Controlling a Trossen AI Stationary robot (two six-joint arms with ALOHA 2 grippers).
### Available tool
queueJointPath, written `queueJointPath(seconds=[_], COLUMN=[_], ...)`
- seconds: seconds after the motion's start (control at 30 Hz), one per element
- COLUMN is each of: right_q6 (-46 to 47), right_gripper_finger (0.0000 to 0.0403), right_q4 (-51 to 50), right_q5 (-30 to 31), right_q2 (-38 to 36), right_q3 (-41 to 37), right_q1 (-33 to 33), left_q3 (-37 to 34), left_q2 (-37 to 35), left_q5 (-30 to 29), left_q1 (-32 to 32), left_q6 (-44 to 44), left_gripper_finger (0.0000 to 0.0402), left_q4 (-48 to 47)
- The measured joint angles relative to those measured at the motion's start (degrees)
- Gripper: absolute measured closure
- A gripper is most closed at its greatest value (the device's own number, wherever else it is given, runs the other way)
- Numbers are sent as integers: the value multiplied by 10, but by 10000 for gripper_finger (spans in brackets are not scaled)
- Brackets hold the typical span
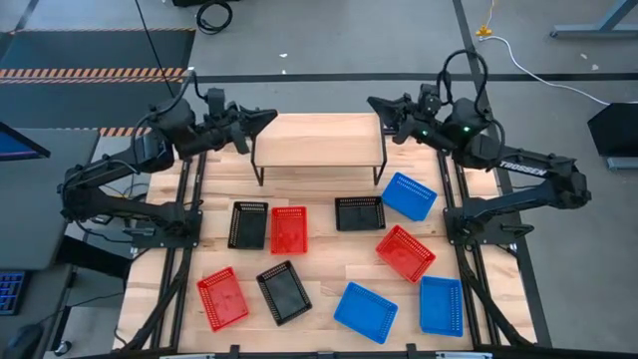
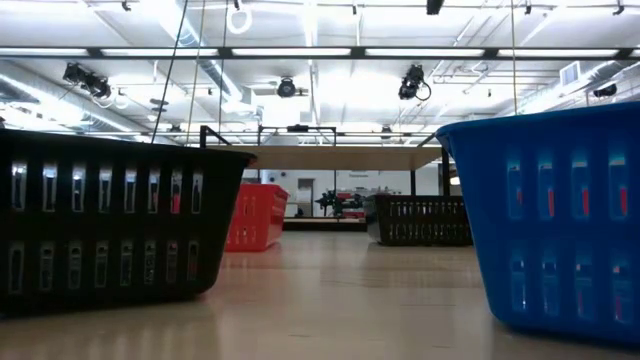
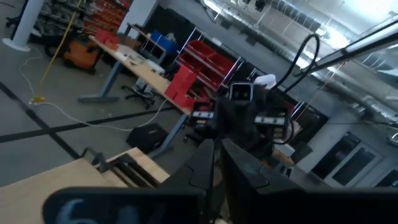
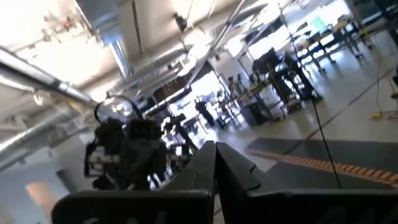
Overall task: Stack baskets on shelf by color
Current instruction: Put the top left black bin on the shelf
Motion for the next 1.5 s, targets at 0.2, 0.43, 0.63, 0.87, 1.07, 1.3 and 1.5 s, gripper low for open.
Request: queueJointPath(seconds=[0.2,0.43,0.63,0.87,1.07,1.3,1.5], right_q6=[90,93,80,51,62,74,129], right_gripper_finger=[388,386,374,331,274,240,236], right_q4=[2,-12,-121,-198,-309,-453,-538], right_q5=[-48,-34,-75,-83,-107,-137,-143], right_q2=[28,60,57,44,29,16,2], right_q3=[0,0,0,0,0,0,0], right_q1=[-6,-11,-11,-10,-10,-9,2], left_q3=[0,0,0,0,0,-3,-4], left_q2=[1,1,1,1,2,20,33], left_q5=[-4,-14,-15,-16,-16,-18,-18], left_q1=[0,1,18,29,25,11,-4], left_q6=[6,29,-13,-60,-107,-131,-101], left_gripper_finger=[372,362,327,289,252,229,229], left_q4=[10,-25,-195,-350,-424,-441,-471])
